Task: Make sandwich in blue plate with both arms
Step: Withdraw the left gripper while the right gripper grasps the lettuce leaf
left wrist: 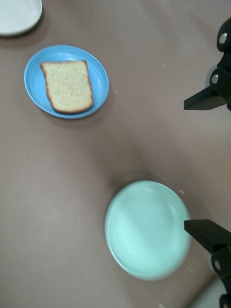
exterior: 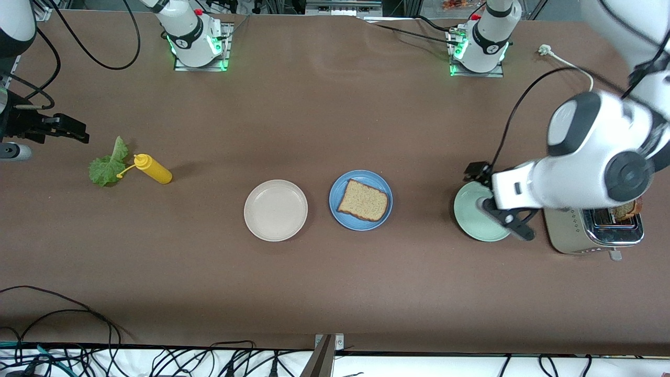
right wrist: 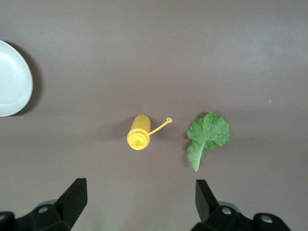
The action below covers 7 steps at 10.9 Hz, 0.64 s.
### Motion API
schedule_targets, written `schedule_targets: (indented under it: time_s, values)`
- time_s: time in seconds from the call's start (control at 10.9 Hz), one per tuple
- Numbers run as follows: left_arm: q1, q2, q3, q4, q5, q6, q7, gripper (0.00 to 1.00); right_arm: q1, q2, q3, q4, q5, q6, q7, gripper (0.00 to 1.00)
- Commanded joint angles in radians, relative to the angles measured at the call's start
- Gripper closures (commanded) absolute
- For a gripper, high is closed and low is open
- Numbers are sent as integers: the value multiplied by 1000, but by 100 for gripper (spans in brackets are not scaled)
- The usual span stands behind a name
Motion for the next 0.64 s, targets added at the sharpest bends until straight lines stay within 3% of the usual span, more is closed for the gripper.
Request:
schedule_targets:
  time_s: [0.0, 0.09, 0.28, 0.55]
  values:
    - [15, -167, 14, -46, 88, -78, -111, 0, -2, 43, -68, -52, -17, 43, -25, 0]
    - [2, -233, 54, -81, 88, -78, -113, 0, -2, 58, -87, -77, -18, 79, -42, 0]
    - [-132, -345, 248, -162, 72, -78, -110, 0, -2, 78, -136, -147, -18, 161, -86, 0]
    - [-143, -456, 293, -281, 85, -5, -114, 0, -2, 80, -205, -308, -20, 301, -120, 0]
